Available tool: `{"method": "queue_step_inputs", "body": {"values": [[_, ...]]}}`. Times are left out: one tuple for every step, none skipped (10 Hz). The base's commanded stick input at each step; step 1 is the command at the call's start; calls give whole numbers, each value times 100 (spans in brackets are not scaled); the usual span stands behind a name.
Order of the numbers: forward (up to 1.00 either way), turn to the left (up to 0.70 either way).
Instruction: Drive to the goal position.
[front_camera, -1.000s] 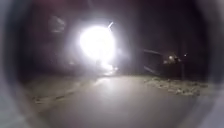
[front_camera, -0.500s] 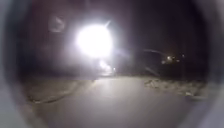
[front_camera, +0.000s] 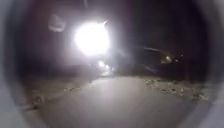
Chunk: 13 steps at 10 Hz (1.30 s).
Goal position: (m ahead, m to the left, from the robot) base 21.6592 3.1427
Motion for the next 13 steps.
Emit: {"method": "queue_step_inputs", "body": {"values": [[100,13],[100,21],[100,12],[100,7],[100,7],[100,11],[100,15],[100,12],[100,8],[100,6],[100,8],[100,10],[100,13]]}}
